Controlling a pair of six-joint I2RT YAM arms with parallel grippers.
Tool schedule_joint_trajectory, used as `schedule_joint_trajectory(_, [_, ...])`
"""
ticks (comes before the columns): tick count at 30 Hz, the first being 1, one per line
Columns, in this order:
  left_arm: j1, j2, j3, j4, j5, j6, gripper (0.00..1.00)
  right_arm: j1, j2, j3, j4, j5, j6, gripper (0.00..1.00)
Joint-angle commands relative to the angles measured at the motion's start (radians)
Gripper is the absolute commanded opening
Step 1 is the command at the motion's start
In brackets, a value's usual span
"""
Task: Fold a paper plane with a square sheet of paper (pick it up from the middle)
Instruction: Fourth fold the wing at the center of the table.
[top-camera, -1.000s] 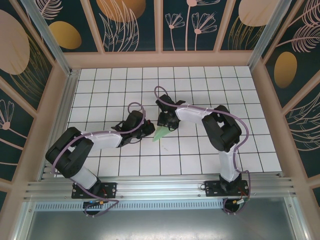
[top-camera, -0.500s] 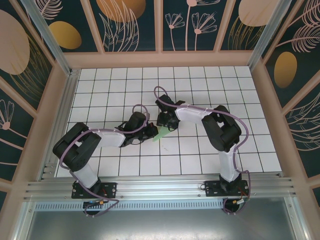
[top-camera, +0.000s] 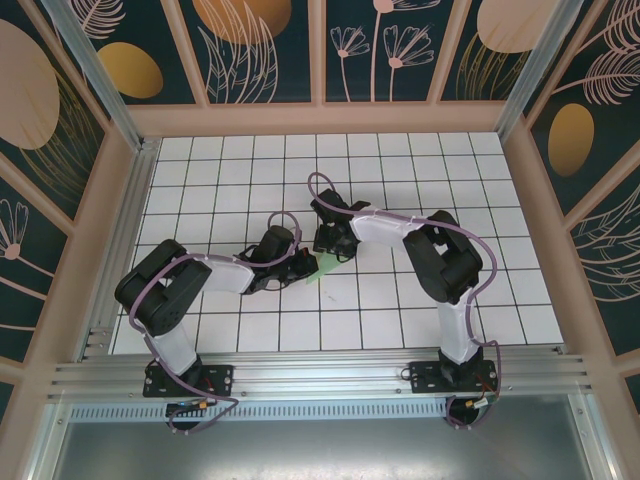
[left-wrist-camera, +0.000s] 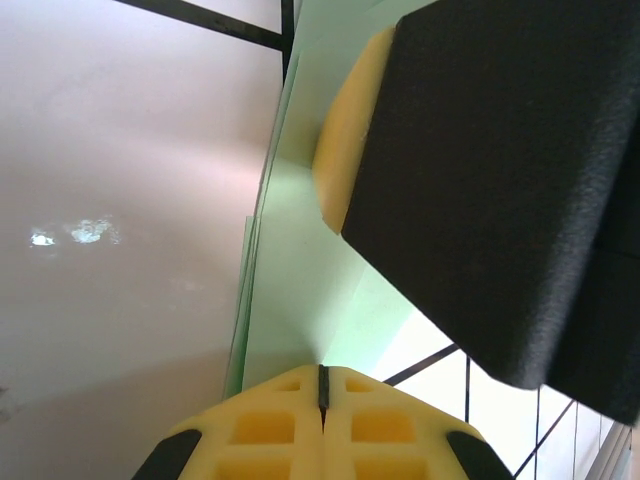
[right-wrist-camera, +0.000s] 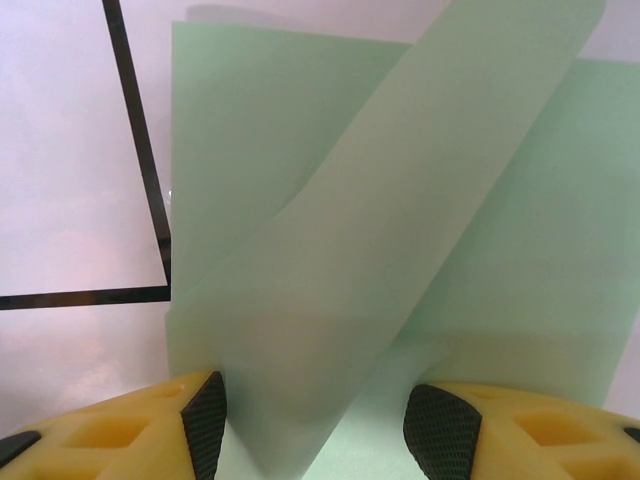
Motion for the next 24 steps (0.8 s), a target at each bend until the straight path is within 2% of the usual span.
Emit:
schedule_joint_trajectory(1, [0.001,0.017,-0.015,-0.01,0.015,0.004,0.04,-0.024,0.248,-0.104,-0.068,0.059,0.006,0.6])
schedule_joint_trajectory(17, [0.0,0.013,-0.067,-0.039,-0.002,0.004,0.03,-0.024,0.259,-0.102,-0.074,0.063,0.011,0.59])
schedule_joint_trajectory(24, [-0.011,-0.004,-0.095,-0.056,0.024,0.022,0.01,-0.024,0.267,-0.098,-0.079,0.063,0.011,0.59])
